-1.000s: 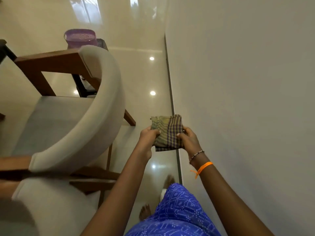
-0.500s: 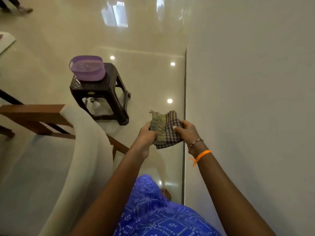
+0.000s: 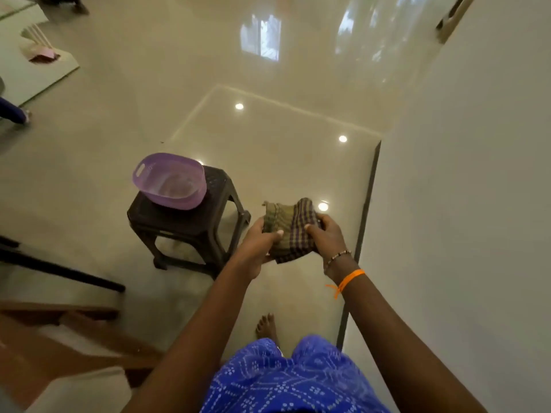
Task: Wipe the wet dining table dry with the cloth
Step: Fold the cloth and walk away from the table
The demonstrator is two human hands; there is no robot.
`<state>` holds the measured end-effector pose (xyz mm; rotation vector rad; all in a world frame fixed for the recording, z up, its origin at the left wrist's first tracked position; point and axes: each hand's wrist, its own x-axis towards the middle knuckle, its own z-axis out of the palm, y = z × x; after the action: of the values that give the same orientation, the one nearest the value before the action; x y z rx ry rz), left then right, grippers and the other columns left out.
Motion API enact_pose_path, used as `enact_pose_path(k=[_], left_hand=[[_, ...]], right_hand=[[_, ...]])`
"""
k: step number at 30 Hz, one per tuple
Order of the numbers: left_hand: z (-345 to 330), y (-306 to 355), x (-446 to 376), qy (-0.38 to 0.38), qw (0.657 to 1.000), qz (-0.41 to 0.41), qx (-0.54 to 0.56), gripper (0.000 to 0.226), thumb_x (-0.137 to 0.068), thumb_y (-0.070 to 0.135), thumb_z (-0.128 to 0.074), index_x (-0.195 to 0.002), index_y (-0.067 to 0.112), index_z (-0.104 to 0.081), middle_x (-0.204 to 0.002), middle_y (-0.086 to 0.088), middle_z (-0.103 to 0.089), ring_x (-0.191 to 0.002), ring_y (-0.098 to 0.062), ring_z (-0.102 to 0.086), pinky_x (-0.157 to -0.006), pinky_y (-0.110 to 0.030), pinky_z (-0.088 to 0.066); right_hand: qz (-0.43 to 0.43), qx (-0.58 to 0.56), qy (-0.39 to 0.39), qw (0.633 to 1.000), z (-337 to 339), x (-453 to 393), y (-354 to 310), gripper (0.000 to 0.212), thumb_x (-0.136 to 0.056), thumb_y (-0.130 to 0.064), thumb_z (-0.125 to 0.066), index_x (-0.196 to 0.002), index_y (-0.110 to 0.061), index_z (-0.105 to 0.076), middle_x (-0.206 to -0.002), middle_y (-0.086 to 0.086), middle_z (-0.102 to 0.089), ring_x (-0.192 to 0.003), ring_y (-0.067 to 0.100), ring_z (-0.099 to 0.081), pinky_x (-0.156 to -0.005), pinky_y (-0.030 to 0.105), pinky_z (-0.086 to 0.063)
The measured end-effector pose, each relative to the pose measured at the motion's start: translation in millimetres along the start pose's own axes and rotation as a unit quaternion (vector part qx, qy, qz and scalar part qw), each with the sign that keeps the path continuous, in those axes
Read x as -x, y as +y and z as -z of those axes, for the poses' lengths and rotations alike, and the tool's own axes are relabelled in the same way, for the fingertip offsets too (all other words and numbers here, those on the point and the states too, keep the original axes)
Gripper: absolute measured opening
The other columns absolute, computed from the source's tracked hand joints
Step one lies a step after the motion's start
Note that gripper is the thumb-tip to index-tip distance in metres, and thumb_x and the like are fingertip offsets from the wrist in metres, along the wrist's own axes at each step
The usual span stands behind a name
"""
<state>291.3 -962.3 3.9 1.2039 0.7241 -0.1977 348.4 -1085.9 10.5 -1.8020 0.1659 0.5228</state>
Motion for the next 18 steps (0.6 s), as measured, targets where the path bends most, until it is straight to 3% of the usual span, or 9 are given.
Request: enact_pose_path(k=[5,8,11,14,18], left_hand=[[2,83,-96,0.027,0.999,-0.007,-0.017,0.047,-0.088,-0.003,-0.047,-0.13,0.018,-0.044,-0.11,-0.002,-0.062,-0.099,-0.02,-0.061,-0.074,-0.034,-0.053],[4,127,-160,0.054,0.998,0.001,-0.024,0.047,-0.087,-0.007,-0.042,-0.125,0.02,-0.045,-0.096,0.004,-0.06,-0.087,-0.014,-0.059,-0.061,-0.027,-0.05],[-1,172,-217,0.09,0.996,-0.004,-0.007,0.052,-0.085,-0.013,-0.034,-0.122,0.023,-0.044,-0.091,0.005,-0.058,-0.081,-0.011,-0.058,-0.049,-0.019,-0.048],[-5,218,-266,0.138,0.99,0.003,0.02,0.053,-0.084,-0.013,-0.03,-0.126,0.016,-0.046,-0.09,0.004,-0.059,-0.08,-0.012,-0.058,-0.055,-0.023,-0.047],[3,277,-327,0.183,0.981,-0.007,0.064,0.052,-0.084,-0.011,-0.028,-0.119,0.021,-0.048,-0.092,0.004,-0.061,-0.081,-0.011,-0.059,-0.057,-0.024,-0.048]], right_hand=[[-0.004,-0.015,-0.04,0.999,-17,-116,-62,0.034,-0.087,0.003,-0.052,-0.121,0.002,-0.053,-0.119,0.026,-0.059,-0.109,0.038,-0.059,-0.093,0.05,-0.05],[-0.004,0.003,-0.077,0.997,-32,-193,-93,0.035,-0.087,0.005,-0.052,-0.122,0.002,-0.052,-0.119,0.028,-0.059,-0.105,0.037,-0.059,-0.092,0.05,-0.051],[-0.001,0.027,-0.118,0.993,-47,-270,-126,0.036,-0.087,0.004,-0.05,-0.122,0.0,-0.052,-0.119,0.026,-0.059,-0.099,0.035,-0.06,-0.078,0.042,-0.054],[0.003,0.066,-0.162,0.985,-64,-334,-166,0.037,-0.087,0.002,-0.048,-0.124,-0.002,-0.05,-0.117,0.025,-0.059,-0.089,0.026,-0.057,-0.065,0.03,-0.05],[0.005,0.09,-0.208,0.974,-94,-412,-225,0.035,-0.087,0.0,-0.047,-0.122,-0.004,-0.05,-0.117,0.023,-0.059,-0.09,0.027,-0.057,-0.076,0.037,-0.05]])
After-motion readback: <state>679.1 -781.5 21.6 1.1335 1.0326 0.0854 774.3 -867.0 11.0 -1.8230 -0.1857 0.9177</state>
